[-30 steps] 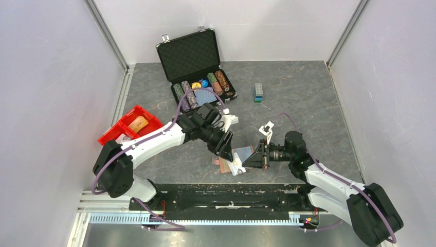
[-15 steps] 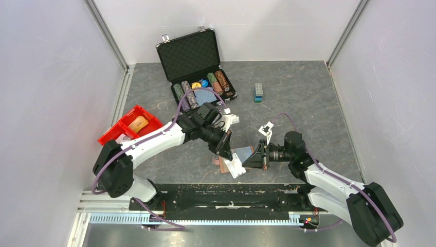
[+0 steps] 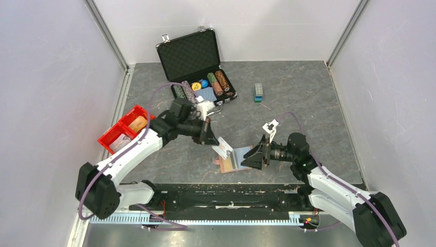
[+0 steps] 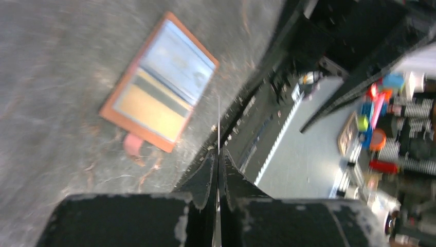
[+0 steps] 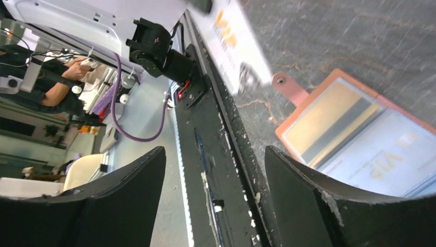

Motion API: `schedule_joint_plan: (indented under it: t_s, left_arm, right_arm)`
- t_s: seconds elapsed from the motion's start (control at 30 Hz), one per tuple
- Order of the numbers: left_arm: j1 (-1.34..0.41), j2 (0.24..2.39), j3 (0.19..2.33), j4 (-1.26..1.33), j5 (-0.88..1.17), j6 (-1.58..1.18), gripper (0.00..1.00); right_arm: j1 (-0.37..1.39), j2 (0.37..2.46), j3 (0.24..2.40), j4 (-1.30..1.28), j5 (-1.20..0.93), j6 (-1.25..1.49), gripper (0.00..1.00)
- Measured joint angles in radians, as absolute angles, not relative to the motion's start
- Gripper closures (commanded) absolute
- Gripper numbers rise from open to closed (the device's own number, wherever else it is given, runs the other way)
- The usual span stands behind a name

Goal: Take the credit cards out of the card holder
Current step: Place the credit card in the storage box.

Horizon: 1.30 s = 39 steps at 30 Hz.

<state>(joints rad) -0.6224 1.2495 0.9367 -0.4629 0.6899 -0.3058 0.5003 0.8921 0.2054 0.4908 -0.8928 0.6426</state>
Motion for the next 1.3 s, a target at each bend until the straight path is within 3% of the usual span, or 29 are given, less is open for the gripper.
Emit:
schedule_joint_plan:
  t_s: [0.23, 0.43, 0.73, 1.03, 1.3]
  left_arm:
    - [-0.336, 1.11, 0.912, -0.499, 0.446, -0.422, 0.98]
    - [-0.115, 0.989, 0.912, -0.597, 0.089, -0.481, 0.98]
    - [-0.019, 0.911, 0.917, -0.678, -0.387, -0.492, 0.98]
    - [0.207, 0.961, 0.917, -0.687, -0.546, -0.519, 0.98]
    - [0.42, 1.056, 0.916, -0.638, -0.426, -0.519, 0.98]
  right_arm:
    - [0.5, 0.799, 0.208, 0.47, -0.828, 0.652, 0.02]
    - [0.5, 0.778, 0.21, 0.403, -0.8, 0.616, 0.02]
    - [0.5, 0.78, 0.209, 0.347, -0.768, 0.579, 0.02]
    - [0.5, 0.775, 0.209, 0.298, -0.762, 0.533, 0.02]
    - [0.5, 0.765, 0.205, 0.229, -0.787, 0.493, 0.02]
